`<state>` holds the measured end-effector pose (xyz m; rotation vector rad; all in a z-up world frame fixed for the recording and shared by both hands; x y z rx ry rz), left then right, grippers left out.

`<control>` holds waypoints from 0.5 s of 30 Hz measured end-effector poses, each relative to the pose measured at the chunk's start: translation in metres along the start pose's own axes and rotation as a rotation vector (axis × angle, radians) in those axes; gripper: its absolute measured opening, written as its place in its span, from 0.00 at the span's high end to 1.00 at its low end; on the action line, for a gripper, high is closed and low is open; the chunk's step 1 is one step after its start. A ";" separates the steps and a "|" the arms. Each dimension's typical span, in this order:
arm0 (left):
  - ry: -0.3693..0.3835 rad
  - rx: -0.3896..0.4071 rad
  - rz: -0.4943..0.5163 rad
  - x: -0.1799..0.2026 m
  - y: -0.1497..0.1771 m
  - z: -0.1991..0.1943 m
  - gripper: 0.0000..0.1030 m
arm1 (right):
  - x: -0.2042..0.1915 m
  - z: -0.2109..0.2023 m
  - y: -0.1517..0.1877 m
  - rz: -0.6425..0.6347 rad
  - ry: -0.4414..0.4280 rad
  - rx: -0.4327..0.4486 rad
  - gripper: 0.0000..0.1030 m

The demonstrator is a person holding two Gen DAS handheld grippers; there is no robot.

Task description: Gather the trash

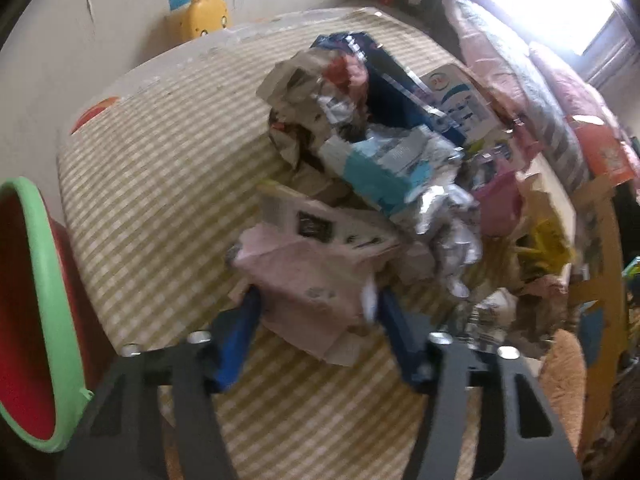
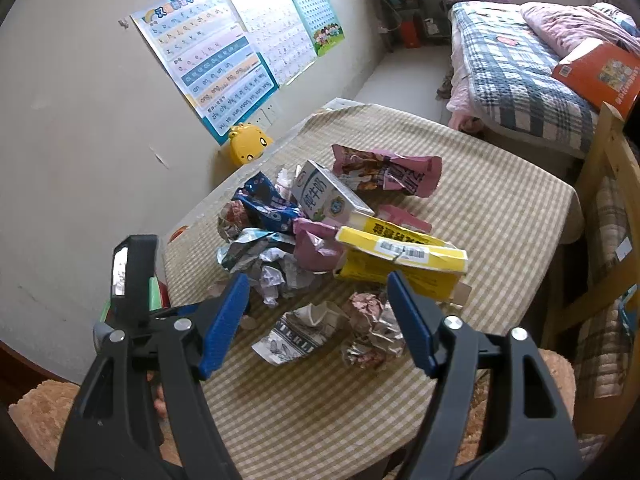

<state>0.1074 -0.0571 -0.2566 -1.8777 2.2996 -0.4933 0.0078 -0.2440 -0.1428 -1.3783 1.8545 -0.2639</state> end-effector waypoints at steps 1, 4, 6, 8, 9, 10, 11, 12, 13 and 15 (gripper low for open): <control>-0.010 0.010 0.019 0.003 0.000 -0.004 0.61 | 0.001 0.001 0.001 0.003 0.001 -0.004 0.32; -0.024 0.045 0.051 0.007 0.004 -0.019 0.74 | 0.002 0.004 0.001 -0.007 0.010 -0.016 0.32; -0.003 0.053 0.040 0.005 0.006 -0.026 0.78 | 0.004 0.005 -0.001 -0.031 0.028 -0.022 0.32; 0.018 0.057 0.015 0.000 0.010 -0.035 0.78 | 0.010 0.009 -0.005 -0.075 0.065 -0.030 0.32; 0.028 0.062 0.002 -0.004 0.012 -0.039 0.78 | 0.014 0.011 -0.008 -0.108 0.097 -0.038 0.32; 0.034 0.065 -0.004 -0.008 0.017 -0.044 0.78 | 0.019 0.015 -0.010 -0.140 0.123 -0.054 0.32; 0.042 0.065 -0.010 -0.012 0.022 -0.048 0.78 | 0.024 0.020 -0.012 -0.169 0.143 -0.075 0.32; 0.046 0.062 -0.014 -0.014 0.023 -0.048 0.78 | 0.029 0.026 -0.014 -0.197 0.158 -0.100 0.32; 0.045 0.055 -0.023 -0.018 0.027 -0.047 0.77 | 0.034 0.031 -0.015 -0.217 0.167 -0.120 0.30; 0.047 0.030 -0.042 -0.020 0.028 -0.036 0.75 | 0.048 0.048 -0.017 -0.255 0.172 -0.189 0.28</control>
Point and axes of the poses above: each gripper's, at about its wrist camera, not at the fingertips, and z roughly the way its jaws point, x to its right, y to its underside, the point moved 6 cm from there along z, roughly the way its jaws point, and after that the axes turned 6 degrees about -y, right-handed, at the moved point
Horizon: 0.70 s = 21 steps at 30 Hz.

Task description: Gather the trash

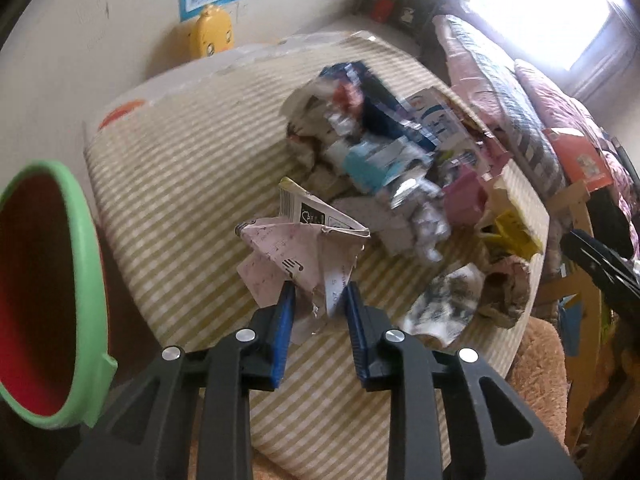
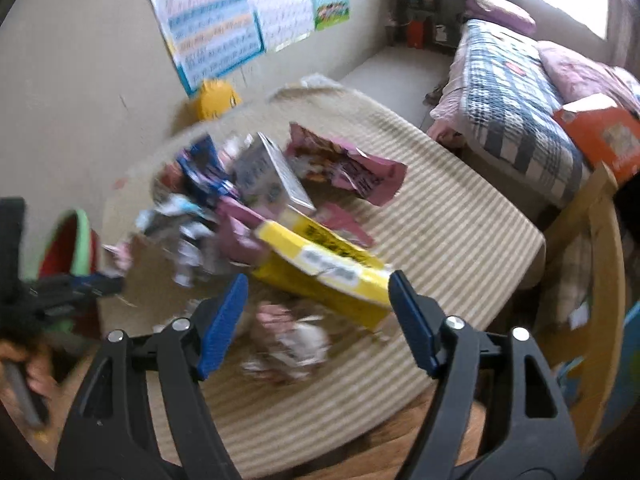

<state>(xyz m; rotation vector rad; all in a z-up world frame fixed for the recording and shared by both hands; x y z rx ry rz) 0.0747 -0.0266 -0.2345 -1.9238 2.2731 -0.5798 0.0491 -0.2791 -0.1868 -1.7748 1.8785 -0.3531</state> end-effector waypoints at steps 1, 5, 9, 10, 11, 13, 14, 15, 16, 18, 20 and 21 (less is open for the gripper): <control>0.016 -0.013 -0.012 -0.001 0.001 0.005 0.74 | 0.005 0.008 -0.001 -0.015 -0.001 -0.031 0.28; 0.004 -0.046 -0.049 -0.007 0.005 0.015 0.53 | 0.021 0.038 -0.002 -0.022 -0.063 -0.137 0.28; 0.007 -0.059 -0.074 -0.012 0.008 0.018 0.47 | 0.034 0.064 -0.003 0.019 -0.163 -0.208 0.24; 0.010 -0.063 -0.086 -0.014 0.009 0.018 0.46 | 0.035 0.068 -0.003 0.018 -0.175 -0.212 0.21; 0.014 -0.064 -0.096 -0.015 0.008 0.018 0.46 | 0.035 0.070 -0.003 0.014 -0.185 -0.215 0.20; 0.021 -0.056 -0.108 -0.015 0.007 0.015 0.45 | 0.035 0.074 -0.002 0.016 -0.225 -0.229 0.19; 0.025 -0.051 -0.106 -0.013 0.006 0.014 0.42 | 0.034 0.075 -0.001 0.019 -0.240 -0.239 0.19; 0.028 -0.047 -0.101 -0.011 0.006 0.012 0.39 | 0.032 0.076 0.001 0.014 -0.257 -0.253 0.19; 0.032 -0.043 -0.092 -0.008 0.006 0.012 0.37 | 0.029 0.077 0.003 0.006 -0.263 -0.259 0.19; 0.028 -0.049 -0.085 -0.004 0.006 0.015 0.33 | 0.025 0.073 0.005 -0.025 -0.252 -0.247 0.26; 0.026 -0.070 -0.087 -0.002 0.008 0.020 0.33 | 0.021 0.064 0.006 -0.025 -0.264 -0.220 0.32; 0.024 -0.080 -0.089 -0.001 0.010 0.023 0.33 | 0.019 0.059 0.007 -0.018 -0.267 -0.203 0.35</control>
Point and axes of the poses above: each gripper's, at about its wrist camera, not at the fingertips, and z roughly the way its jaws point, x to its right, y to its underside, the point moved 6 cm from there along z, roughly the way its jaws point, and after that the axes turned 6 degrees about -y, right-handed, at the moved point
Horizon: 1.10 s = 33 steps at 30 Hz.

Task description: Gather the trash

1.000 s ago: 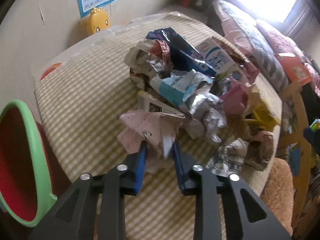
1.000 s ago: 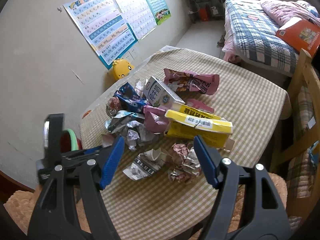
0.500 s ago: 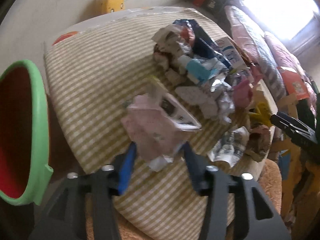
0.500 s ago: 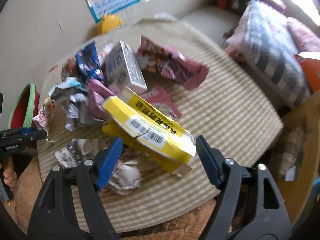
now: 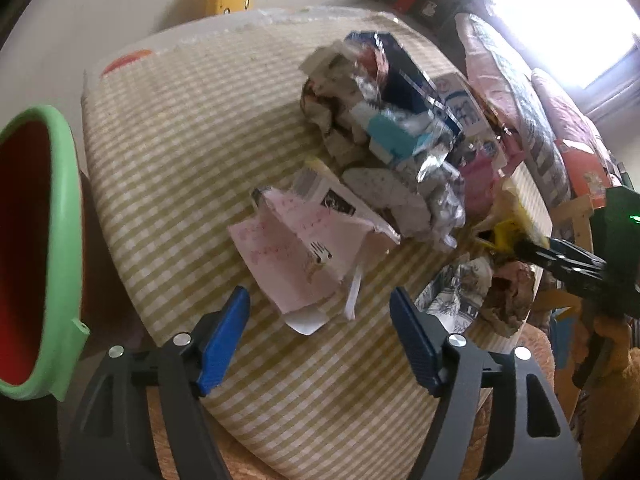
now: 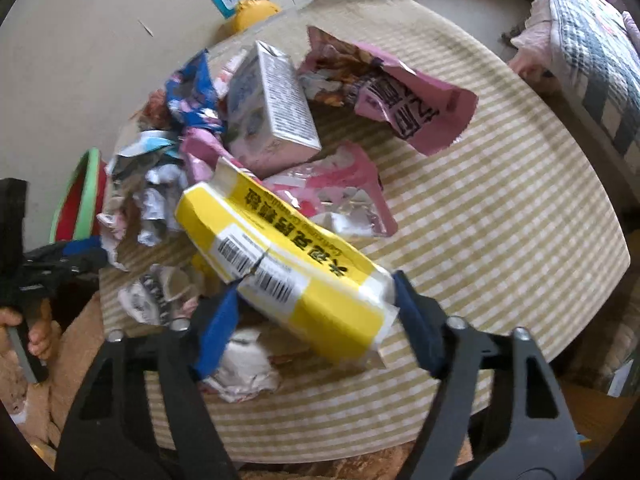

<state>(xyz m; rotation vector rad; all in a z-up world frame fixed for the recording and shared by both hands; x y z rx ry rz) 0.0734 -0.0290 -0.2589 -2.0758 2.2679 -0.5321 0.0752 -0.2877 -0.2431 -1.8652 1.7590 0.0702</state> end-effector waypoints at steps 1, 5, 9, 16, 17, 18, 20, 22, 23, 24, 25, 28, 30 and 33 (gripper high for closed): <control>-0.006 -0.016 -0.003 0.001 0.001 0.004 0.33 | -0.001 -0.004 0.001 0.004 0.004 0.015 0.36; -0.022 -0.018 0.022 0.009 -0.003 0.008 0.33 | -0.008 -0.026 0.008 0.055 -0.004 0.110 0.36; -0.077 0.016 0.071 0.019 -0.013 0.011 0.37 | -0.011 -0.052 0.012 0.151 -0.002 0.226 0.36; -0.033 0.010 0.112 0.030 -0.010 0.015 0.74 | -0.025 -0.083 0.023 0.226 0.033 0.332 0.36; -0.038 0.014 0.117 0.029 -0.009 0.014 0.76 | -0.027 -0.086 0.026 0.239 0.044 0.342 0.36; -0.041 0.018 0.118 0.028 -0.008 0.012 0.78 | -0.028 -0.088 0.029 0.251 0.053 0.351 0.36; -0.031 0.025 0.106 0.023 -0.006 0.005 0.80 | -0.028 -0.088 0.030 0.273 0.063 0.362 0.36; -0.024 0.059 0.094 0.019 -0.007 -0.009 0.80 | -0.033 -0.086 0.027 0.297 0.057 0.375 0.36; -0.027 0.075 0.094 0.018 -0.008 -0.014 0.80 | -0.036 -0.088 0.027 0.305 0.055 0.383 0.36; -0.029 0.098 0.094 0.016 -0.009 -0.022 0.80 | -0.039 -0.089 0.028 0.306 0.055 0.388 0.36; -0.030 0.125 0.091 0.015 -0.011 -0.031 0.80 | -0.043 -0.090 0.028 0.303 0.056 0.390 0.36; -0.040 0.191 0.092 0.013 -0.017 -0.051 0.80 | -0.054 -0.089 0.023 0.278 0.057 0.393 0.36; -0.046 0.234 0.100 0.015 -0.020 -0.064 0.80 | -0.064 -0.091 0.020 0.252 0.059 0.397 0.35; -0.057 0.263 0.120 0.017 -0.022 -0.074 0.80 | -0.073 -0.091 0.018 0.234 0.054 0.399 0.35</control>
Point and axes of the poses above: each gripper's, at about its wrist camera, not at the fingertips, and z roughly the way its jaws point, x to its right, y to its underside, the point moved 6 cm from there along z, roughly the way its jaws point, and after that the axes turned 6 degrees about -y, right-handed, at the moved point
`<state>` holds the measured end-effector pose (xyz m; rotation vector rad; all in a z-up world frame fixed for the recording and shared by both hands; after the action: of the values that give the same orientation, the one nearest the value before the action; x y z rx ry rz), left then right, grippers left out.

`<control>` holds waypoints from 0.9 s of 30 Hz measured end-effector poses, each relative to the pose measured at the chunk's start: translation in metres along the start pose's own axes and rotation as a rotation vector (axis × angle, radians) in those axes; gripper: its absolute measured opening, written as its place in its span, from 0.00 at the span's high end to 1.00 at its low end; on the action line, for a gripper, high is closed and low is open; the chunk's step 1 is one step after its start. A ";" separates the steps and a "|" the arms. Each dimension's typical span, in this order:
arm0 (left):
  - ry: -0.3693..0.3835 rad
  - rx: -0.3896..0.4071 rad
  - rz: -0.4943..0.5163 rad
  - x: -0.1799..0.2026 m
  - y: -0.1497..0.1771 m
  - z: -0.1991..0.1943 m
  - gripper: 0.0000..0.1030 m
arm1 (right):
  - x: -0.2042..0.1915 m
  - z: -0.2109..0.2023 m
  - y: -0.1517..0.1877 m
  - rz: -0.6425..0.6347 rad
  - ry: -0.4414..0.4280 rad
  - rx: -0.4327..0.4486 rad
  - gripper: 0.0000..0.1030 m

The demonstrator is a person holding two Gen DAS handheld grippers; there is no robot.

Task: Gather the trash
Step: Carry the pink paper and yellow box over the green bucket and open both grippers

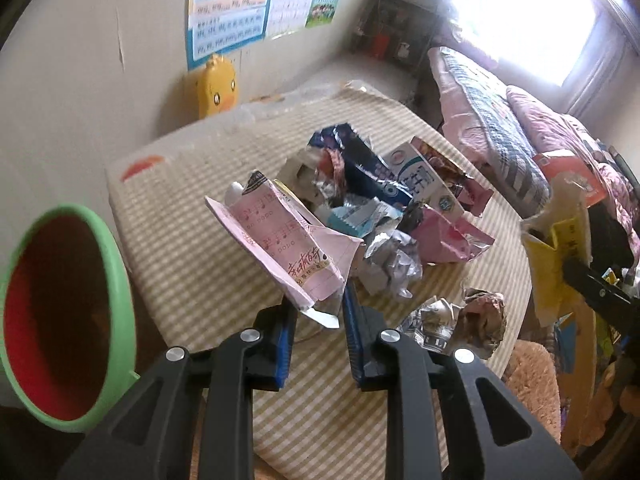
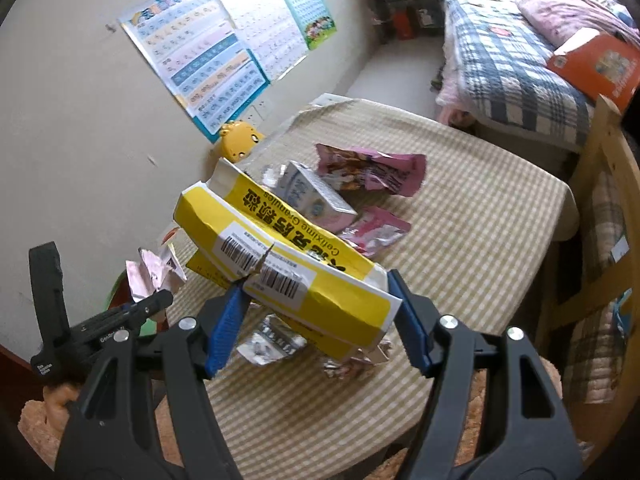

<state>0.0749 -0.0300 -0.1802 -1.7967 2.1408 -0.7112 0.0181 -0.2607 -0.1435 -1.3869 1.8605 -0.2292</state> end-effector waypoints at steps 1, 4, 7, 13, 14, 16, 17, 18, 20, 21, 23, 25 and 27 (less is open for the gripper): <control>-0.002 0.005 0.006 0.003 -0.002 -0.001 0.80 | -0.003 0.000 0.000 -0.005 -0.003 -0.001 0.35; -0.005 0.024 0.014 0.000 -0.002 -0.008 0.80 | -0.010 0.000 0.002 -0.014 -0.013 -0.004 0.35; -0.014 0.053 0.014 -0.004 -0.006 -0.017 0.80 | -0.018 0.000 0.003 -0.024 -0.022 -0.005 0.35; -0.036 0.083 -0.026 -0.021 -0.009 -0.030 0.80 | -0.031 0.002 0.003 -0.042 -0.039 -0.010 0.35; -0.041 0.086 -0.032 -0.025 -0.008 -0.031 0.80 | -0.034 0.003 0.002 -0.046 -0.042 -0.011 0.35; -0.051 0.090 -0.046 -0.031 -0.008 -0.032 0.80 | -0.040 0.005 0.002 -0.057 -0.049 -0.017 0.35; -0.058 0.092 -0.057 -0.036 -0.009 -0.032 0.80 | -0.044 0.006 0.002 -0.062 -0.054 -0.020 0.35; -0.064 0.094 -0.066 -0.039 -0.009 -0.032 0.80 | -0.047 0.007 0.003 -0.066 -0.058 -0.023 0.35; -0.076 0.097 -0.084 -0.048 -0.009 -0.033 0.80 | -0.055 0.012 0.004 -0.078 -0.070 -0.038 0.35; -0.082 0.099 -0.090 -0.052 -0.008 -0.034 0.80 | -0.060 0.015 0.005 -0.083 -0.077 -0.046 0.35; -0.101 0.103 -0.106 -0.061 -0.008 -0.035 0.80 | -0.068 0.020 0.007 -0.089 -0.092 -0.057 0.35; -0.120 0.104 -0.124 -0.072 -0.008 -0.035 0.80 | -0.080 0.025 0.010 -0.097 -0.112 -0.066 0.35; -0.140 0.106 -0.147 -0.085 -0.007 -0.036 0.80 | -0.092 0.031 0.013 -0.110 -0.136 -0.079 0.35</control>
<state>0.0799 0.0595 -0.1557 -1.9021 1.8621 -0.6960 0.0383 -0.1661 -0.1271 -1.5222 1.7002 -0.1137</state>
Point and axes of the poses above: each gripper's, at about its wrist camera, not at the fingertips, and z roughly the way its jaws point, x to its right, y to its underside, the point moved 6 cm from there along z, roughly the way its jaws point, and after that the axes turned 6 degrees about -y, right-handed, at the moved point
